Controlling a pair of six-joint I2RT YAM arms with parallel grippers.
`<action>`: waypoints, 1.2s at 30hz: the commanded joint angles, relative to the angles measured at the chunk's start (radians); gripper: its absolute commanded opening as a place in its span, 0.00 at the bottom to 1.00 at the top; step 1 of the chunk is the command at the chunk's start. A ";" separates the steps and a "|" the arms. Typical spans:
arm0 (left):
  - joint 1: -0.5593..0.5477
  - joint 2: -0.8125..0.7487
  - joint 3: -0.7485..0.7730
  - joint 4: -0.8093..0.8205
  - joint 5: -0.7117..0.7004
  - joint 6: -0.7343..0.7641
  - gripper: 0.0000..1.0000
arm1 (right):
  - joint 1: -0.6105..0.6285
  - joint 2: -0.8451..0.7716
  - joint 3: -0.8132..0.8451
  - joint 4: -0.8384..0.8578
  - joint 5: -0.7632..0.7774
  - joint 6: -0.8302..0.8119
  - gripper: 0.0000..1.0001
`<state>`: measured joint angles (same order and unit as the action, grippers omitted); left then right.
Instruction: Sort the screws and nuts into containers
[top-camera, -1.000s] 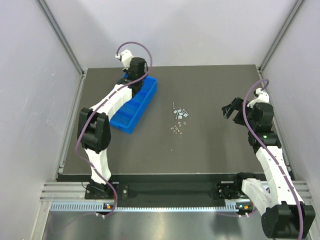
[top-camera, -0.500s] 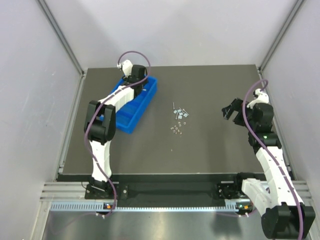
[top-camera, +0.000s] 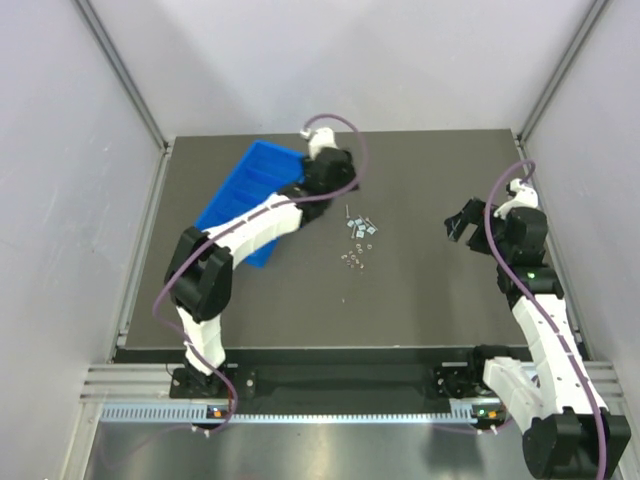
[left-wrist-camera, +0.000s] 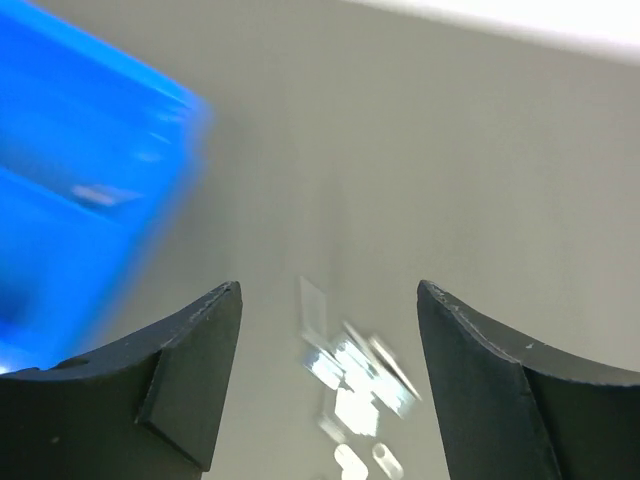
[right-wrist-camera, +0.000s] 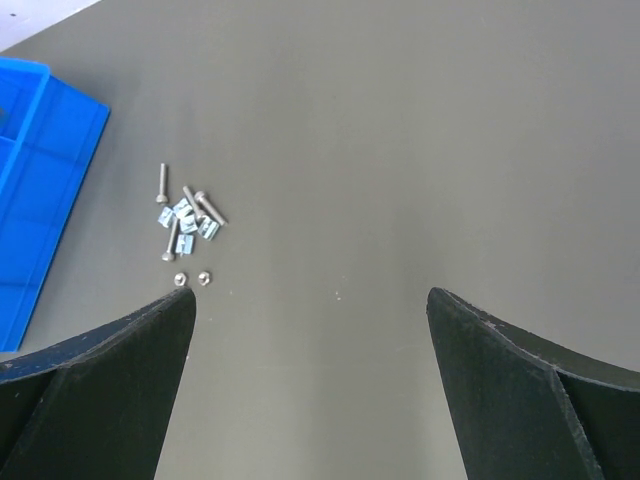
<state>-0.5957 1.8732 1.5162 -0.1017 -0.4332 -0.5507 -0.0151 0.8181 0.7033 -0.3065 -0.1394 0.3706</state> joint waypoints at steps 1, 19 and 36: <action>-0.117 0.035 -0.030 -0.012 -0.056 0.012 0.75 | 0.007 0.009 0.041 0.001 0.018 -0.006 1.00; -0.147 0.359 0.186 -0.102 -0.124 0.026 0.65 | 0.007 0.007 0.041 -0.020 0.011 -0.010 1.00; -0.144 0.435 0.210 -0.158 -0.142 -0.011 0.40 | 0.009 0.010 0.039 -0.026 0.014 -0.006 1.00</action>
<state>-0.7410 2.2917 1.7042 -0.2325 -0.5621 -0.5556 -0.0151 0.8314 0.7033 -0.3416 -0.1291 0.3676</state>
